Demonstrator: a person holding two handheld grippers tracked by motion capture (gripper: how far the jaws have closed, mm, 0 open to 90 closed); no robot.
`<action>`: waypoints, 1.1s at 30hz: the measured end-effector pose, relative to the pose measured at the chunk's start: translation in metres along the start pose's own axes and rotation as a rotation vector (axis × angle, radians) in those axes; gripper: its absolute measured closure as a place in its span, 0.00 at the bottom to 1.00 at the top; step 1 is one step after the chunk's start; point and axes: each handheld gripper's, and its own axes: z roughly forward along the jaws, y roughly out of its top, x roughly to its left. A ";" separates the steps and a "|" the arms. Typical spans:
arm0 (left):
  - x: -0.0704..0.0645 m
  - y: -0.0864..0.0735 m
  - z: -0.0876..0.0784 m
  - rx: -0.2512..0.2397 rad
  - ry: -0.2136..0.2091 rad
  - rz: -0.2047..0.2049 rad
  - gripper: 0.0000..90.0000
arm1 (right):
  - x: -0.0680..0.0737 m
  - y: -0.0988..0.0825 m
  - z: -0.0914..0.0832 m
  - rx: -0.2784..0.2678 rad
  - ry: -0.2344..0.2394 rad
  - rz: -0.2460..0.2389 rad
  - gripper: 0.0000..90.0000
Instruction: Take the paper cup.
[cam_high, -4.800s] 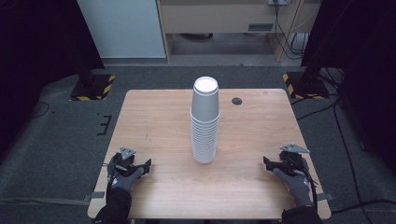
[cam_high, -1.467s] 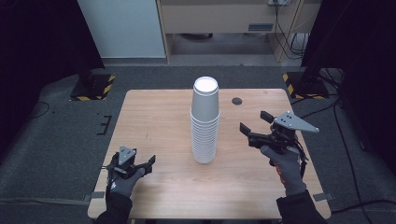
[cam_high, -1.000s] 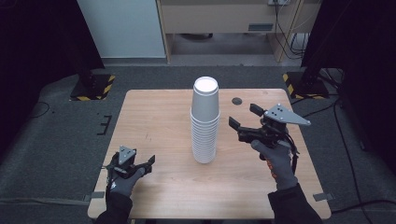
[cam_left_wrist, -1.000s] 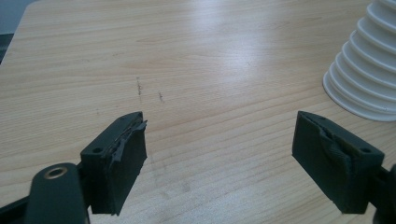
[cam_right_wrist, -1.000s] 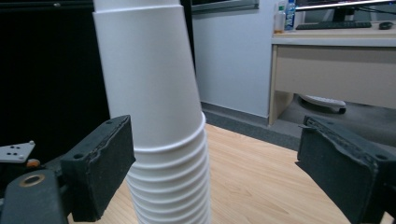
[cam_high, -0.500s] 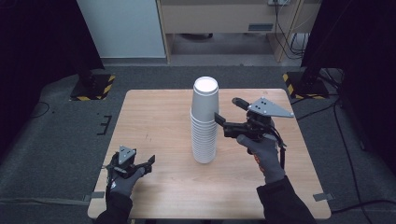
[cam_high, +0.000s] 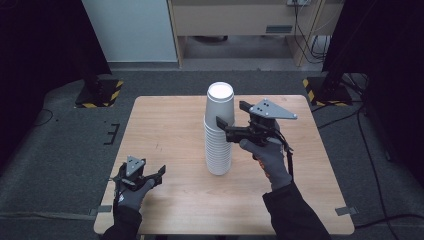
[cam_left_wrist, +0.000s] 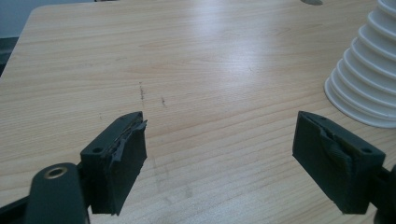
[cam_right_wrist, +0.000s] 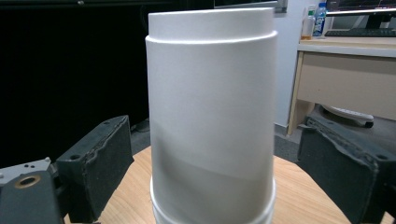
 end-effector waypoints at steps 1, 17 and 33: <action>0.000 0.000 0.000 -0.001 0.001 0.000 0.18 | 0.001 0.000 0.002 0.003 0.000 0.001 0.12; 0.000 0.000 0.000 -0.009 -0.007 -0.001 0.19 | 0.000 -0.003 0.031 0.018 -0.018 0.012 0.12; 0.000 0.001 0.000 -0.015 -0.009 -0.001 0.20 | 0.005 -0.008 0.048 0.029 -0.043 0.001 0.15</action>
